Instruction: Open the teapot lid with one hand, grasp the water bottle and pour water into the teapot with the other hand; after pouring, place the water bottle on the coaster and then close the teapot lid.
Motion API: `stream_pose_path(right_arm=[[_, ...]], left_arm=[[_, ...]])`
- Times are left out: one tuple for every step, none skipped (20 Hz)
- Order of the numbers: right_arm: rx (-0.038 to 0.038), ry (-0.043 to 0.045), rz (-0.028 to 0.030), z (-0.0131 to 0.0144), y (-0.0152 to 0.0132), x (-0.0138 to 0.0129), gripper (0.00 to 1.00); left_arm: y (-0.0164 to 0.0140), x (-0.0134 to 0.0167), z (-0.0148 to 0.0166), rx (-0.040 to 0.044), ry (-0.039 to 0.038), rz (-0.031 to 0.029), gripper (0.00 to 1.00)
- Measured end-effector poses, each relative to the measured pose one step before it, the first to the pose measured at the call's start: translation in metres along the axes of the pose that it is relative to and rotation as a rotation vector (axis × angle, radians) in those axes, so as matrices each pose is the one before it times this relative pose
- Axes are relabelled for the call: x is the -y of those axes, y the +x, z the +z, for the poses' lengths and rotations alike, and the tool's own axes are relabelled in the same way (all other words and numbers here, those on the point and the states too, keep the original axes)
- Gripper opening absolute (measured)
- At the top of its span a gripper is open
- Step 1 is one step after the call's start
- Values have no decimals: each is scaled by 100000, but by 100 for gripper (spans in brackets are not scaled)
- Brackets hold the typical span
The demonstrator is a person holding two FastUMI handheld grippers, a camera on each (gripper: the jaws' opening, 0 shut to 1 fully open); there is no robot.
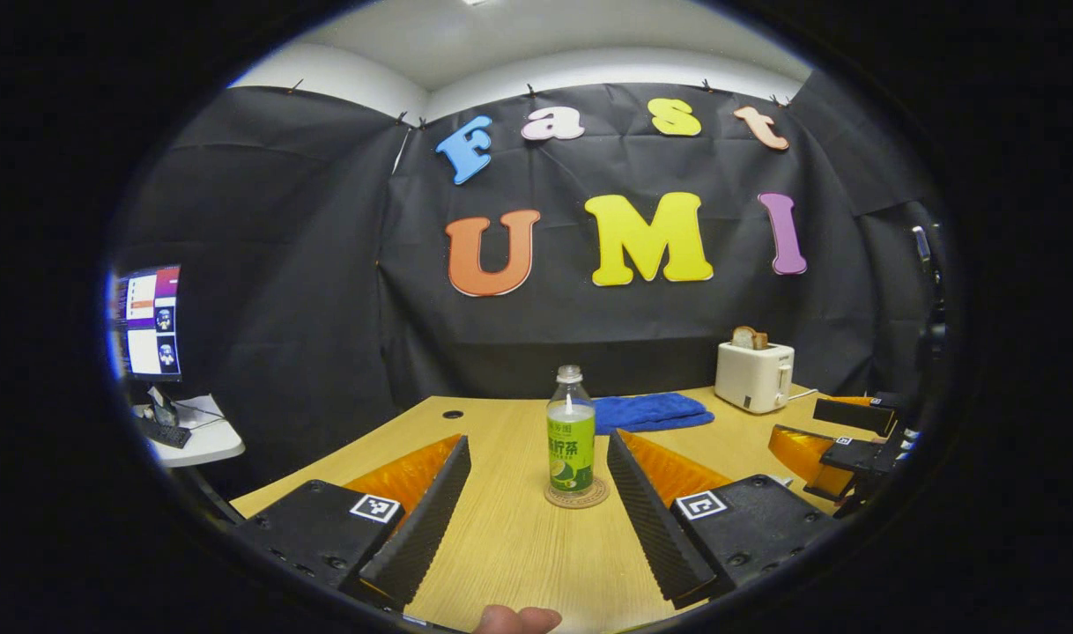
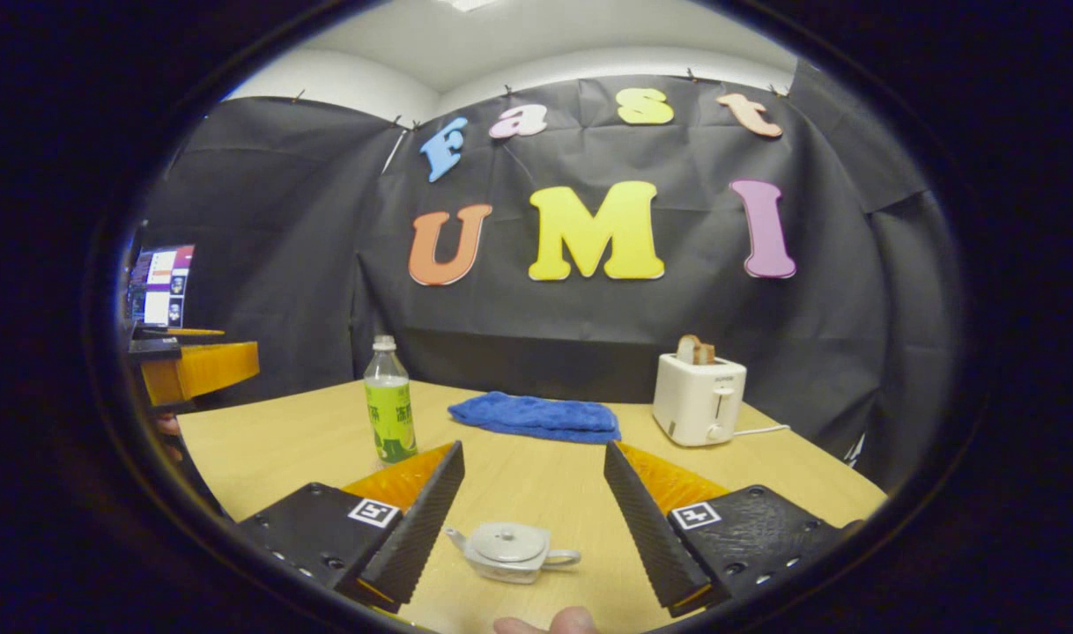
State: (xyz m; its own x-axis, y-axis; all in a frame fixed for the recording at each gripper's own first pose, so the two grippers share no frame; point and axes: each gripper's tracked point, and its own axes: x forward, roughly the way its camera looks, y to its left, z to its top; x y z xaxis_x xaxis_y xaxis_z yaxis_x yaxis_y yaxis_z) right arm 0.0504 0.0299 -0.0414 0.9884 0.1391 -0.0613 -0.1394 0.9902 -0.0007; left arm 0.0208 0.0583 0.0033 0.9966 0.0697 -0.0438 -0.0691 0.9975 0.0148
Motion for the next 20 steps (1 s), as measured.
stream_pose_path(right_arm=[[1828,472,-2024,830,-812,667,96],[1783,-61,-1661,730,-750,535,96],[1588,-497,-1772,774,-703,585,96],[1061,-618,-1484,402,-679,602,96],[516,-363,-1498,391,-577,538,96],[325,-224,-664,127,-632,300,98],[143,-433,-978,129,-601,361,96],[227,-209,-1259,53,-632,425,98],[15,404,-1102,138,-612,204,98],[-586,1395,-342,-244,-605,-76,98],[-184,1500,31,-128,-596,-281,96],[672,1072,-569,136,-394,-19,95],[106,-806,-353,29,-189,-71,96],[-211,-1414,-655,-210,-202,14,98],[21,-460,-708,151,-96,107,95],[145,505,-770,275,-61,148,98],[935,836,-653,412,-151,135,98],[815,-128,-755,212,8,114,96],[624,-881,-674,221,0,104,95],[529,-797,-450,105,-4,-2,96]], left_arm=[[-142,1127,445,1262,-2022,-1542,97],[-116,870,347,528,-923,-1198,98],[-210,740,240,598,182,-986,97],[-354,477,257,528,1220,-515,97],[-451,477,-63,-748,2003,-102,97],[-744,270,181,684,1680,952,98],[-276,228,335,1104,658,482,97],[-375,312,100,344,-119,162,97],[-367,414,-94,-153,-421,-2,97],[-382,630,-193,-609,-247,-1586,97],[-387,688,-57,147,-802,-1161,97],[-274,206,-126,175,-120,-147,98],[-179,290,102,573,641,-1291,97],[-73,168,-99,-794,2090,-824,97],[-166,-298,161,1133,993,616,97],[22,-120,44,296,-1214,228,97],[-118,374,-475,-842,-2203,-1206,97],[-16,209,-64,-303,-1581,-741,97],[-7,-175,148,-48,-203,-153,97],[-25,-125,66,158,364,-25,97]])
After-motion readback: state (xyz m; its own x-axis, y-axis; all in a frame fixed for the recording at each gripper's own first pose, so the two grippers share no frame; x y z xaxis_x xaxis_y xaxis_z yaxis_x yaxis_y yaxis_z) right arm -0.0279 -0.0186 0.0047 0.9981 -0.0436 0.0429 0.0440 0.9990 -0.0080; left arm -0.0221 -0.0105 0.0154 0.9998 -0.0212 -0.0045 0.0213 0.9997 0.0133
